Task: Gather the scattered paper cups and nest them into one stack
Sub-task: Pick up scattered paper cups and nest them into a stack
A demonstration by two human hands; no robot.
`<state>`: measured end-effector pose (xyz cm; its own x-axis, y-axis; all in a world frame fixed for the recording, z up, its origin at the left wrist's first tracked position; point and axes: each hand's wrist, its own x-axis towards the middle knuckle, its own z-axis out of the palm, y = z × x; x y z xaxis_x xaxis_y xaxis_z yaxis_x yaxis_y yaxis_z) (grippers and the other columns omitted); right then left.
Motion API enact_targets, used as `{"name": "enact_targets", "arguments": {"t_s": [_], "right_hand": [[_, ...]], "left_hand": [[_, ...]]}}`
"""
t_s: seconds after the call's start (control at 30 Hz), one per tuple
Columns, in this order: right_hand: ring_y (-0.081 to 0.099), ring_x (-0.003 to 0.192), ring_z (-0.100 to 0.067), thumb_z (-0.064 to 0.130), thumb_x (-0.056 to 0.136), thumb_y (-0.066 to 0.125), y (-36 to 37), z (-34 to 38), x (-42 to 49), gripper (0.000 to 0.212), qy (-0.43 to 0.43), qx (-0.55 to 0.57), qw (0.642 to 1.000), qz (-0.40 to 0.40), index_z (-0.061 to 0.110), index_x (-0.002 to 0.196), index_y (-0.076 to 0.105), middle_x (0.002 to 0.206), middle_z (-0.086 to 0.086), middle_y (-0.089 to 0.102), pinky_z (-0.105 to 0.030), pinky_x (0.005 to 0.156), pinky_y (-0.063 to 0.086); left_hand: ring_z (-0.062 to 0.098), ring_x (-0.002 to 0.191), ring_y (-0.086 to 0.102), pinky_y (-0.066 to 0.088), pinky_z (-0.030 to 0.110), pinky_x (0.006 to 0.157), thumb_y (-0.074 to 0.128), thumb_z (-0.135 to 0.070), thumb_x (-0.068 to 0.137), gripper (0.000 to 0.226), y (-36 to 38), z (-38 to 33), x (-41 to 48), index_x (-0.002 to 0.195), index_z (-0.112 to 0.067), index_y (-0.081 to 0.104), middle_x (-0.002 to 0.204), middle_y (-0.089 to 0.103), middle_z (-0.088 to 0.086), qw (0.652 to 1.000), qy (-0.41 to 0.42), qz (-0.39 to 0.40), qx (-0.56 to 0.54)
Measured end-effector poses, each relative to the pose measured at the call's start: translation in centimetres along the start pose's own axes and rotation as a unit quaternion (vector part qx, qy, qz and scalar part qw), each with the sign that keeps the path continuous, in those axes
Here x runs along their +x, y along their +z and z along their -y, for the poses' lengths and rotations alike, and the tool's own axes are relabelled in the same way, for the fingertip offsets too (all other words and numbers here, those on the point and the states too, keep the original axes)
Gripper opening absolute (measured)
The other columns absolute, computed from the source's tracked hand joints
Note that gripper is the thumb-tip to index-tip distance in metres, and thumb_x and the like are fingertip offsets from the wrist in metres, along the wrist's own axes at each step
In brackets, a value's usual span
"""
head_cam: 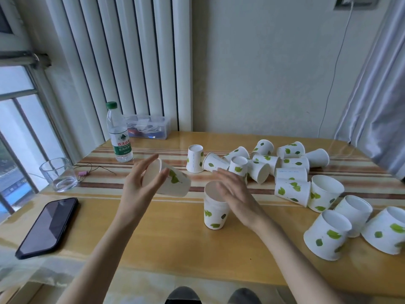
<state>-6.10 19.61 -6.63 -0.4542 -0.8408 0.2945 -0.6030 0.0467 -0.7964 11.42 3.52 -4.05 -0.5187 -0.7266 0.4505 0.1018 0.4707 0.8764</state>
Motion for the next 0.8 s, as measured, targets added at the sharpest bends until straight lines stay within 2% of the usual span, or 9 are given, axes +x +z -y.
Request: {"name": "enact_targets", "arguments": {"t_s": [0.1, 0.17, 0.27, 0.33, 0.43, 0.5, 0.57, 0.7, 0.8], "right_hand": [[0.040, 0.116, 0.009, 0.033, 0.098, 0.035, -1.5, -1.1, -1.0, 0.029, 0.070, 0.119, 0.981, -0.135, 0.030, 0.121, 0.053, 0.130, 0.009, 0.048, -0.001, 0.088, 0.032], [0.048, 0.111, 0.005, 0.032, 0.098, 0.036, -2.2, -2.5, -1.8, 0.029, 0.097, 0.136, 0.970, -0.177, 0.025, 0.117, 0.056, 0.124, 0.006, 0.055, -0.001, 0.078, 0.037], [0.049, 0.115, -0.004, 0.035, 0.097, 0.037, -2.9, -4.2, -2.8, 0.030, 0.121, 0.112, 0.967, -0.194, 0.023, 0.118, 0.056, 0.119, 0.008, 0.057, -0.011, 0.081, 0.038], [0.050, 0.110, 0.000, 0.033, 0.097, 0.038, -3.3, -5.0, -3.3, 0.030, 0.128, 0.100, 0.967, -0.197, 0.021, 0.119, 0.056, 0.119, 0.006, 0.057, -0.013, 0.080, 0.039], [0.048, 0.105, 0.007, 0.034, 0.097, 0.039, -3.7, -5.8, -3.5, 0.032, 0.135, 0.087, 0.967, -0.199, 0.020, 0.121, 0.055, 0.119, 0.006, 0.056, -0.012, 0.080, 0.039], [0.051, 0.107, 0.000, 0.033, 0.097, 0.040, -3.7, -6.3, -3.3, 0.030, 0.140, 0.079, 0.965, -0.206, 0.021, 0.118, 0.056, 0.118, 0.005, 0.057, -0.012, 0.080, 0.039], [0.051, 0.109, -0.007, 0.032, 0.096, 0.040, -3.4, -6.7, -2.8, 0.024, 0.142, 0.074, 0.966, -0.205, 0.023, 0.112, 0.056, 0.113, 0.006, 0.057, -0.012, 0.080, 0.038], [0.052, 0.110, -0.012, 0.029, 0.094, 0.047, -2.1, -7.6, -0.9, 0.018, 0.139, 0.057, 0.970, -0.192, 0.021, 0.108, 0.055, 0.115, 0.003, 0.057, -0.019, 0.081, 0.038], [0.052, 0.100, -0.014, 0.026, 0.089, 0.058, -1.5, -8.2, 1.7, 0.036, 0.144, 0.034, 0.966, -0.210, 0.012, 0.120, 0.047, 0.120, -0.003, 0.052, -0.016, 0.075, 0.041]], "left_hand": [[0.006, 0.113, 0.055, 0.047, 0.029, 0.091, 0.064, -0.054, 0.071, 0.057, 2.1, -2.3, 0.7, 0.124, -0.035, 0.053, 0.123, 0.057, -0.003, 0.998, 0.050, 0.038, 0.021], [0.000, 0.115, 0.051, 0.045, 0.023, 0.095, 0.063, -0.055, 0.071, 0.059, 4.0, -3.6, 1.2, 0.125, -0.034, 0.052, 0.126, 0.054, -0.007, 0.993, 0.081, 0.079, 0.036], [-0.004, 0.115, 0.048, 0.037, 0.010, 0.097, 0.068, -0.052, 0.072, 0.064, 7.2, -3.9, 1.2, 0.129, -0.026, 0.052, 0.131, 0.051, -0.008, 0.977, 0.110, 0.157, 0.099], [-0.002, 0.118, 0.045, 0.031, 0.003, 0.095, 0.069, -0.049, 0.074, 0.066, 8.6, -3.2, 1.0, 0.131, -0.021, 0.051, 0.133, 0.051, -0.005, 0.962, 0.120, 0.195, 0.146], [0.010, 0.120, 0.048, 0.040, 0.022, 0.097, 0.059, -0.064, 0.070, 0.076, 9.4, -1.5, 0.6, 0.131, -0.019, 0.052, 0.133, 0.051, -0.002, 0.940, 0.119, 0.228, 0.223], [0.015, 0.122, 0.046, 0.042, 0.033, 0.099, 0.051, -0.070, 0.067, 0.080, 9.7, -0.4, 0.3, 0.132, -0.023, 0.051, 0.134, 0.051, -0.002, 0.917, 0.127, 0.246, 0.288], [0.017, 0.129, 0.039, 0.038, 0.037, 0.103, 0.050, -0.072, 0.065, 0.084, 9.8, 0.6, -0.2, 0.137, -0.029, 0.042, 0.142, 0.045, -0.006, 0.897, 0.139, 0.257, 0.331], [0.019, 0.128, 0.042, 0.045, 0.038, 0.097, 0.067, -0.058, 0.069, 0.078, 10.0, 1.6, -0.8, 0.138, -0.035, 0.040, 0.149, 0.033, -0.006, 0.922, 0.124, 0.220, 0.293], [0.021, 0.116, 0.052, 0.046, 0.032, 0.089, 0.073, -0.051, 0.068, 0.082, 9.9, 2.1, -0.7, 0.139, -0.030, 0.038, 0.142, 0.035, -0.002, 0.938, 0.119, 0.190, 0.264]]}}
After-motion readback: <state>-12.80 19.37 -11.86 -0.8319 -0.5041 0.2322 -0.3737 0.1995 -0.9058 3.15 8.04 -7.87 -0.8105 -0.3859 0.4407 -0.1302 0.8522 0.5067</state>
